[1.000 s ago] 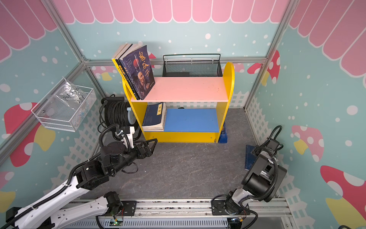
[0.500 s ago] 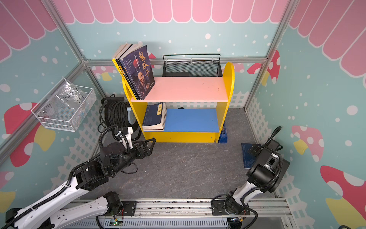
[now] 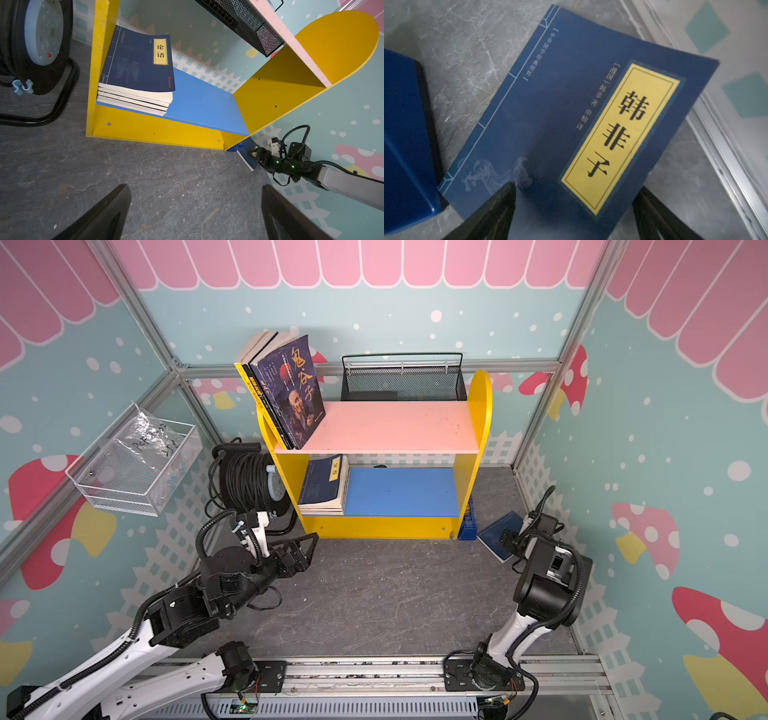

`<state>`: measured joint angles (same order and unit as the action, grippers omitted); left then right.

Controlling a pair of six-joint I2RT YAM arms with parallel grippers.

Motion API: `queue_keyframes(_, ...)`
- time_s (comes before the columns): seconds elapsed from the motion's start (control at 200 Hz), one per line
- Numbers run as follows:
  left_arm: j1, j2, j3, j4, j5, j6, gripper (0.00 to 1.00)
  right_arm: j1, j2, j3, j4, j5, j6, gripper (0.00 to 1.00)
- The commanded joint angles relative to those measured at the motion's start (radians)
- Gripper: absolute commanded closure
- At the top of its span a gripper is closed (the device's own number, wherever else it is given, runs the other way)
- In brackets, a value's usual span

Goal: Stacking books/files
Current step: Move the book to the middle-right of the table.

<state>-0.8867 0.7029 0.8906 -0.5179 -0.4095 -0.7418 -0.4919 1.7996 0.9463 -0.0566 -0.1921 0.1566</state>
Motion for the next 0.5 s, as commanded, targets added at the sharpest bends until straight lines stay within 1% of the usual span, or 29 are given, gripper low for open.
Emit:
queue_keyframes(0.0, 0.000, -0.058, -0.017, -0.065, -0.038, -0.026, 0.01, 0.029, 0.083, 0.000, -0.273, 0.080, -0.016, 0.13)
queue_keyframes(0.11, 0.002, -0.112, -0.029, -0.091, -0.057, -0.027, 0.01, 0.038, 0.070, 0.016, -0.315, 0.114, 0.020, 0.15)
queue_keyframes(0.165, 0.002, -0.134, -0.033, -0.105, -0.063, -0.027, 0.01, 0.038, 0.023, 0.013, -0.312, 0.131, 0.054, 0.14)
queue_keyframes(0.235, 0.002, -0.151, -0.033, -0.120, -0.068, -0.025, 0.01, 0.038, -0.049, 0.025, -0.291, 0.122, 0.090, 0.12)
queue_keyframes(0.265, 0.002, -0.155, -0.033, -0.126, -0.071, -0.024, 0.00, 0.038, -0.072, 0.044, -0.286, 0.124, 0.107, 0.10)
queue_keyframes(0.295, 0.002, -0.158, -0.032, -0.128, -0.072, -0.024, 0.01, 0.038, -0.092, 0.066, -0.280, 0.119, 0.122, 0.04)
queue_keyframes(0.325, 0.002, -0.158, -0.032, -0.128, -0.074, -0.022, 0.01, 0.039, -0.107, 0.095, -0.275, 0.126, 0.144, 0.02)
queue_keyframes(0.42, 0.002, -0.148, -0.026, -0.126, -0.073, -0.024, 0.01, 0.046, -0.114, 0.192, -0.263, 0.148, 0.213, 0.01)
queue_keyframes(0.495, 0.002, -0.132, -0.018, -0.125, -0.074, -0.025, 0.01, 0.064, -0.086, 0.267, -0.263, 0.200, 0.251, 0.01)
